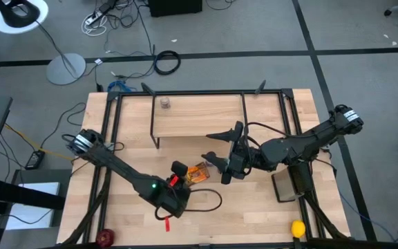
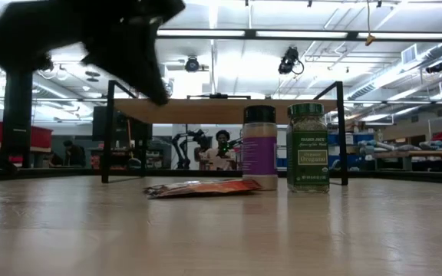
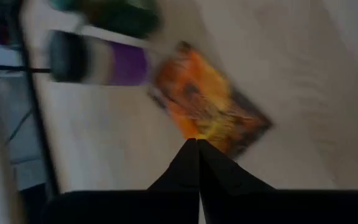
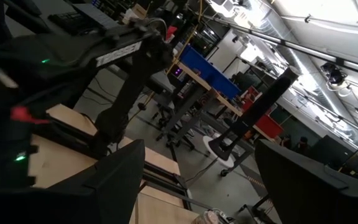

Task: Shelf spices
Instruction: Put the brown seasoning pack on the shelf

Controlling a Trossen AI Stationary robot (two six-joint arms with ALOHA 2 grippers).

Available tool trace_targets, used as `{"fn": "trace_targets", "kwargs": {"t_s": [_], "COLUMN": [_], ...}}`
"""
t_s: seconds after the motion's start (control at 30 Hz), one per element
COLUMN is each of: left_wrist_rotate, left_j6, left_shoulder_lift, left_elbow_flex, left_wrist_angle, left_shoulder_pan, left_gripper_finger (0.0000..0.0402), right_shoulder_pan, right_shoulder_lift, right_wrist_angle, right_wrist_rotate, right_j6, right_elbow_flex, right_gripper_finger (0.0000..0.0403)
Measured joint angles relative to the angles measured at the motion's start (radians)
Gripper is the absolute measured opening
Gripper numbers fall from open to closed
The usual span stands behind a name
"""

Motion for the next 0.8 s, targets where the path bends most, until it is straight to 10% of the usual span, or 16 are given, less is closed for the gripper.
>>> {"fn": "trace_targets", "kwargs": {"t_s": [0.27, 0.8], "left_wrist_rotate": [-0.066, 0.155], "left_j6": [0.008, -0.308], "left_shoulder_lift": [-0.156, -0.12], "left_elbow_flex": [0.011, -0.263], "left_wrist_angle": [0.063, 0.415], "left_shoulder_pan": [0.014, 0.127], "left_gripper_finger": [0.0, 0.0059], "right_shoulder_pan": [0.014, 0.02], "right_shoulder_lift": [0.0, 0.0], "right_wrist_angle": [0.0, 0.014], "right_wrist_rotate": [0.0, 0.002], "right_j6": [-0.01, -0.017], "right_elbow_flex": [0.0, 0.0], "right_gripper_finger": [0.0304, 0.0304]}}
